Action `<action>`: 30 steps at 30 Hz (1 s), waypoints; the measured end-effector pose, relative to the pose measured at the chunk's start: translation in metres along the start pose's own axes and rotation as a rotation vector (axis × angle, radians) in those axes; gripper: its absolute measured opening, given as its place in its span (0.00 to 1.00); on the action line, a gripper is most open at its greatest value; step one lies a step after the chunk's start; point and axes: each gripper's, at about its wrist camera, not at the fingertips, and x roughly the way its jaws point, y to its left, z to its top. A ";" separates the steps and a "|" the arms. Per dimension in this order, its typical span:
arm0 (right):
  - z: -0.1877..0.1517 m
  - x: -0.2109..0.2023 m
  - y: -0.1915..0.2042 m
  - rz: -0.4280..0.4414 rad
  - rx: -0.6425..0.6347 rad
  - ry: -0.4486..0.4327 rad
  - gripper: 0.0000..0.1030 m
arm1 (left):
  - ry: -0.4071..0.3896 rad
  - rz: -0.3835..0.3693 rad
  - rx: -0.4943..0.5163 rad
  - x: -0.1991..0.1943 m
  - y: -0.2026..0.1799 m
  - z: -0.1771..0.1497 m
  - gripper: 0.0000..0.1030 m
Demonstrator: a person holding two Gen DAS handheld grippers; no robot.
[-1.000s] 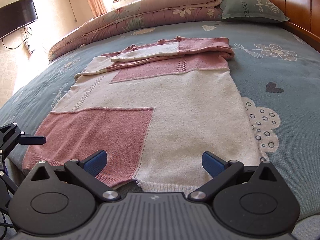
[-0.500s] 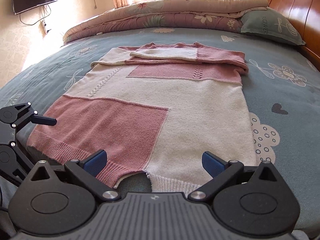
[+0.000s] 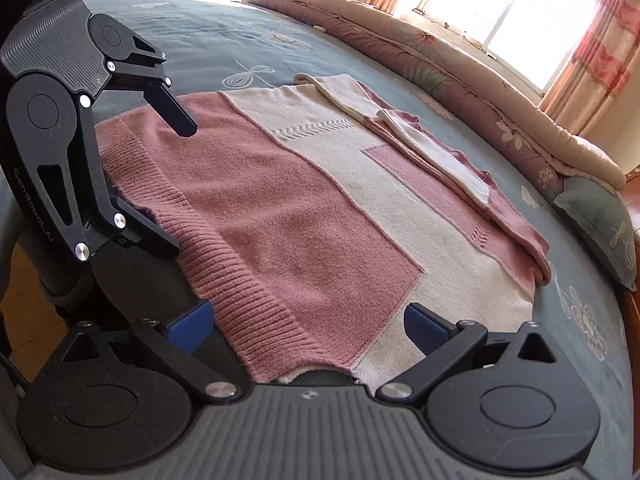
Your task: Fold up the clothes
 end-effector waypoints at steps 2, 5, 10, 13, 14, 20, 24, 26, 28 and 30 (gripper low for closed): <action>0.000 -0.001 0.006 -0.039 -0.067 -0.013 1.00 | 0.005 0.003 0.027 -0.001 -0.002 -0.003 0.99; -0.002 -0.005 0.012 -0.083 -0.156 -0.024 1.00 | 0.004 -0.006 0.029 -0.001 -0.002 -0.004 0.99; -0.007 -0.008 0.018 -0.102 -0.244 -0.030 1.00 | -0.004 -0.012 0.040 0.001 -0.005 0.000 0.99; -0.007 -0.008 0.020 -0.101 -0.254 -0.035 1.00 | -0.005 -0.032 0.047 0.009 -0.009 0.007 0.99; -0.007 -0.008 0.021 -0.094 -0.256 -0.037 1.00 | -0.009 -0.037 0.051 0.012 -0.011 0.010 0.99; -0.008 -0.008 0.022 -0.117 -0.258 -0.047 1.00 | -0.053 -0.041 0.030 0.018 -0.010 0.027 0.99; -0.010 -0.006 0.020 -0.190 -0.270 -0.052 1.00 | -0.075 -0.079 -0.006 0.011 -0.003 0.033 0.99; -0.009 -0.007 0.018 -0.205 -0.256 -0.060 1.00 | -0.082 -0.110 0.001 0.006 -0.004 0.032 0.99; -0.008 -0.009 0.015 -0.222 -0.251 -0.067 1.00 | -0.076 -0.130 0.036 0.004 -0.009 0.029 0.99; -0.007 -0.008 0.012 -0.225 -0.242 -0.066 1.00 | -0.067 -0.123 0.083 0.007 -0.018 0.026 0.99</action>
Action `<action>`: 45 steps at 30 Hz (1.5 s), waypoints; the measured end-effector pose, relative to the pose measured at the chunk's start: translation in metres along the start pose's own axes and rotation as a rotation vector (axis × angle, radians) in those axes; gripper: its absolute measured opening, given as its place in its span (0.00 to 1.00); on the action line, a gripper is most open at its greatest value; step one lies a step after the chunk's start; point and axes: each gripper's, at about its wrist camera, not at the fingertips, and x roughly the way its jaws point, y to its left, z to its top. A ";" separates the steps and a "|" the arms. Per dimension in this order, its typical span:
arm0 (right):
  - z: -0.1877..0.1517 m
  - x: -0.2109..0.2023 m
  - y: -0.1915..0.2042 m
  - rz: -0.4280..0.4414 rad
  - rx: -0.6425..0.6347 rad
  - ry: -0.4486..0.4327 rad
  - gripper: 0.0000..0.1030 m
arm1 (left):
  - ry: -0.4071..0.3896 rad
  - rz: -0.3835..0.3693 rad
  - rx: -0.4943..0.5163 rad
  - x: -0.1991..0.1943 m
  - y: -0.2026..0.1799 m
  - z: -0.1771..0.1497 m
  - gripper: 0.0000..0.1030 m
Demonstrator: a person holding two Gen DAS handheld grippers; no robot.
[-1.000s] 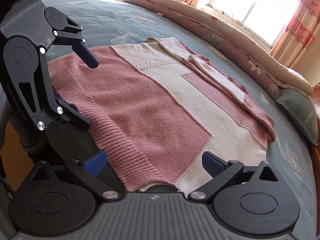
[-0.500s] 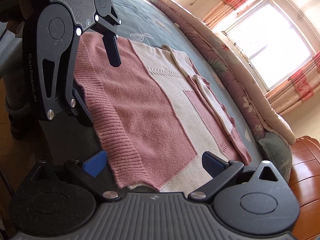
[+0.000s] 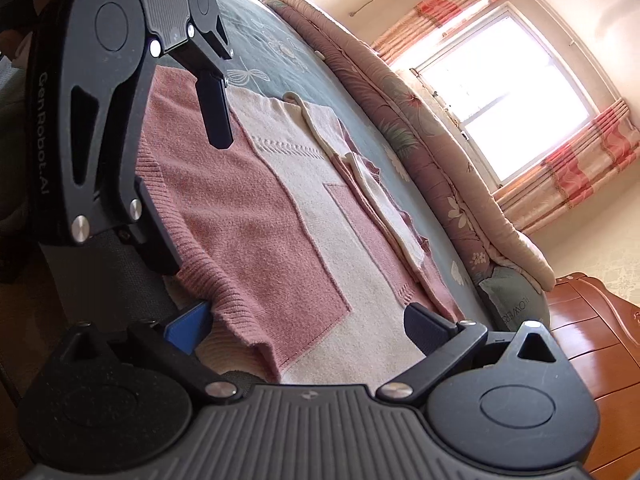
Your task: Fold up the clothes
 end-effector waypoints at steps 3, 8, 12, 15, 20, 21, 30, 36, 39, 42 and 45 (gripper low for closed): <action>0.000 0.000 -0.003 0.005 0.012 0.000 1.00 | 0.044 0.066 0.048 0.012 -0.007 -0.002 0.99; -0.002 -0.006 0.000 0.067 0.018 -0.009 1.00 | 0.029 0.087 0.008 0.012 0.003 0.000 0.99; 0.001 0.000 0.009 0.091 -0.017 0.003 1.00 | 0.024 0.092 0.007 0.008 0.008 0.003 0.99; 0.004 0.003 0.017 0.049 -0.072 -0.007 1.00 | 0.018 0.078 0.005 0.003 0.007 0.003 0.99; 0.007 0.005 0.015 -0.031 -0.100 -0.009 1.00 | 0.036 0.039 0.040 0.007 -0.002 0.001 0.99; 0.008 0.004 0.013 -0.036 -0.089 -0.010 1.00 | 0.043 0.037 0.050 0.008 -0.004 0.001 0.99; 0.004 0.004 0.009 0.039 -0.019 -0.012 1.00 | 0.031 0.105 -0.016 0.014 0.010 0.006 0.99; 0.012 0.025 0.019 -0.033 -0.016 -0.012 1.00 | 0.027 0.095 -0.008 0.012 0.012 0.011 0.99; 0.003 0.029 0.017 -0.101 -0.047 0.008 1.00 | 0.050 0.103 0.026 0.007 0.011 0.002 0.99; -0.008 0.030 0.012 -0.162 -0.055 0.027 1.00 | 0.045 0.096 0.056 0.005 0.006 -0.002 0.99; -0.009 0.027 0.008 -0.186 -0.023 0.009 1.00 | 0.040 0.147 0.094 0.015 -0.004 0.000 0.99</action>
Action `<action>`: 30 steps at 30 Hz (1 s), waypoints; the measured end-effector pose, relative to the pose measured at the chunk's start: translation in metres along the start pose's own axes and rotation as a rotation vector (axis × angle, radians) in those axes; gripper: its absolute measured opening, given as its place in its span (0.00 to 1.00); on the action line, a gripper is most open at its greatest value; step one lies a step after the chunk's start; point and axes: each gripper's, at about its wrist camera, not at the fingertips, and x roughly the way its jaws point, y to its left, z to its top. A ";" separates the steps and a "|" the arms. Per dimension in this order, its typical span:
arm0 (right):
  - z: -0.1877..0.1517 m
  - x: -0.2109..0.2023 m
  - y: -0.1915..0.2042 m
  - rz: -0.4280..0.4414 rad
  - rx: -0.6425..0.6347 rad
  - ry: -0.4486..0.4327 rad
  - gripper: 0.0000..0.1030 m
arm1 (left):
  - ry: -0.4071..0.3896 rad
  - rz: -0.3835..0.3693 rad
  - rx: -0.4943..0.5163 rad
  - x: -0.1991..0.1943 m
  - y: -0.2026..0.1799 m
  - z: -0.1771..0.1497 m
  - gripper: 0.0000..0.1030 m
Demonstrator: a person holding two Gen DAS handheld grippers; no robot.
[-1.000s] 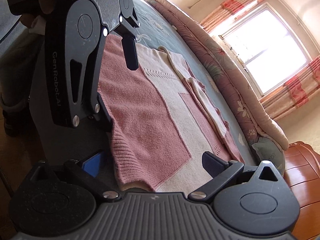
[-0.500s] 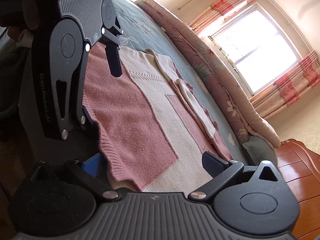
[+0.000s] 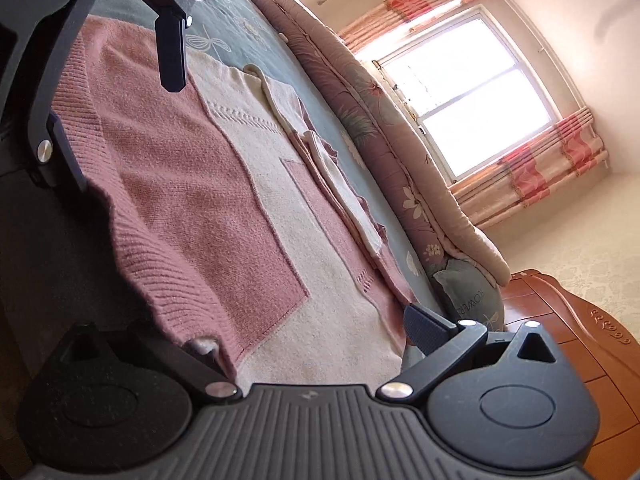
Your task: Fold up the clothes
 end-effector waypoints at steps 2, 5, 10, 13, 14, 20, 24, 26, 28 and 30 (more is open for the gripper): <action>0.000 -0.002 -0.003 -0.014 0.025 -0.011 1.00 | -0.006 0.048 0.024 0.005 -0.006 0.004 0.99; -0.001 -0.005 -0.009 -0.030 0.061 -0.025 1.00 | -0.028 0.112 0.066 0.009 -0.014 0.010 0.99; -0.006 -0.004 -0.020 -0.042 0.116 -0.032 1.00 | -0.051 0.295 0.266 0.008 -0.028 -0.001 0.99; -0.010 0.001 -0.013 -0.031 0.093 -0.008 1.00 | -0.036 0.366 0.304 0.005 -0.024 -0.011 0.99; -0.011 0.004 -0.009 -0.028 0.081 0.004 1.00 | -0.030 0.377 0.307 0.004 -0.021 -0.013 0.99; -0.023 0.009 -0.012 -0.022 0.126 0.073 1.00 | -0.009 0.434 0.341 -0.001 -0.013 -0.029 0.99; -0.041 0.006 -0.019 -0.053 0.101 0.135 1.00 | -0.001 0.449 0.339 -0.004 -0.008 -0.036 0.99; -0.048 0.006 -0.022 -0.064 0.074 0.159 1.00 | 0.004 0.450 0.328 -0.004 -0.006 -0.035 0.99; -0.051 0.008 -0.025 -0.061 0.061 0.171 1.00 | 0.006 0.451 0.322 -0.001 -0.006 -0.033 0.99; -0.053 0.010 -0.028 -0.057 0.049 0.183 1.00 | 0.005 0.455 0.324 0.003 -0.007 -0.029 0.99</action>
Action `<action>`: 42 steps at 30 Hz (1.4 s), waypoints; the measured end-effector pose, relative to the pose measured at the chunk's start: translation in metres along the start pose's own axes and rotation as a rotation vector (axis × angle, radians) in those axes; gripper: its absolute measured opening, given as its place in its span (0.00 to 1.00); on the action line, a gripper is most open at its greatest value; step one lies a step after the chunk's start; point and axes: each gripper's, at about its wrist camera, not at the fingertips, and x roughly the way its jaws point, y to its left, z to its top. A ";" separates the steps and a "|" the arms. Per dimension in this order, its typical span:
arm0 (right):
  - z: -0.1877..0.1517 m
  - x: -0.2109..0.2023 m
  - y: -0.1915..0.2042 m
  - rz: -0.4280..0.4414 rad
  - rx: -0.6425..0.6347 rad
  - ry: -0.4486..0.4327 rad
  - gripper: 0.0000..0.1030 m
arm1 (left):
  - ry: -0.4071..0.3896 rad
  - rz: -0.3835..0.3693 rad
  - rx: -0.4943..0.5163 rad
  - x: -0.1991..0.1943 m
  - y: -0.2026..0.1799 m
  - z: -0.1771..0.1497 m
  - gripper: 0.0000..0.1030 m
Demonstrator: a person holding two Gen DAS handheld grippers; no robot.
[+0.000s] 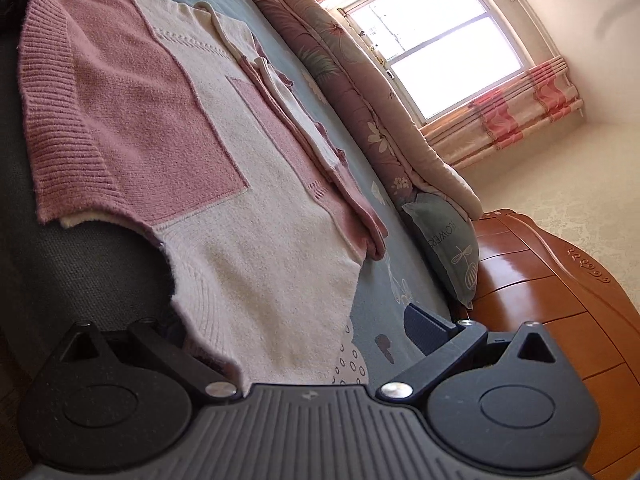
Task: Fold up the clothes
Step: 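Lower both open tools onto the pink ribbed hem edge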
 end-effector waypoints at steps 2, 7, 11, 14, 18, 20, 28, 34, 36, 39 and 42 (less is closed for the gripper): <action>0.002 0.001 0.001 0.009 -0.016 -0.009 1.00 | -0.003 0.005 0.003 0.003 -0.002 0.004 0.99; -0.005 -0.001 -0.002 0.018 -0.087 -0.007 1.00 | 0.007 0.003 0.010 -0.001 -0.001 -0.004 0.99; -0.010 -0.001 -0.010 0.050 -0.102 -0.007 1.00 | 0.032 0.005 -0.025 0.000 0.004 -0.009 0.99; -0.001 0.003 -0.007 0.072 -0.122 -0.037 1.00 | 0.038 0.019 -0.028 0.005 0.002 -0.002 0.99; 0.003 0.006 -0.006 0.090 -0.163 -0.056 1.00 | 0.046 0.014 -0.019 0.006 0.004 -0.002 0.99; -0.005 0.004 -0.009 0.089 -0.206 -0.049 1.00 | 0.051 0.015 -0.030 0.004 0.007 -0.010 0.99; -0.011 0.009 -0.013 0.093 -0.175 -0.077 1.00 | 0.056 0.014 -0.075 0.010 0.011 -0.009 1.00; -0.005 0.010 -0.012 0.103 -0.213 -0.110 1.00 | 0.064 0.006 -0.086 0.009 0.014 -0.011 1.00; -0.005 0.010 -0.012 0.088 -0.212 -0.110 1.00 | 0.066 0.007 -0.096 0.007 0.014 -0.014 1.00; -0.004 0.010 -0.012 0.065 -0.210 -0.108 1.00 | 0.077 0.009 -0.125 0.012 0.016 -0.010 1.00; -0.003 0.010 -0.011 0.042 -0.208 -0.107 1.00 | 0.088 0.026 -0.115 0.015 0.014 -0.004 1.00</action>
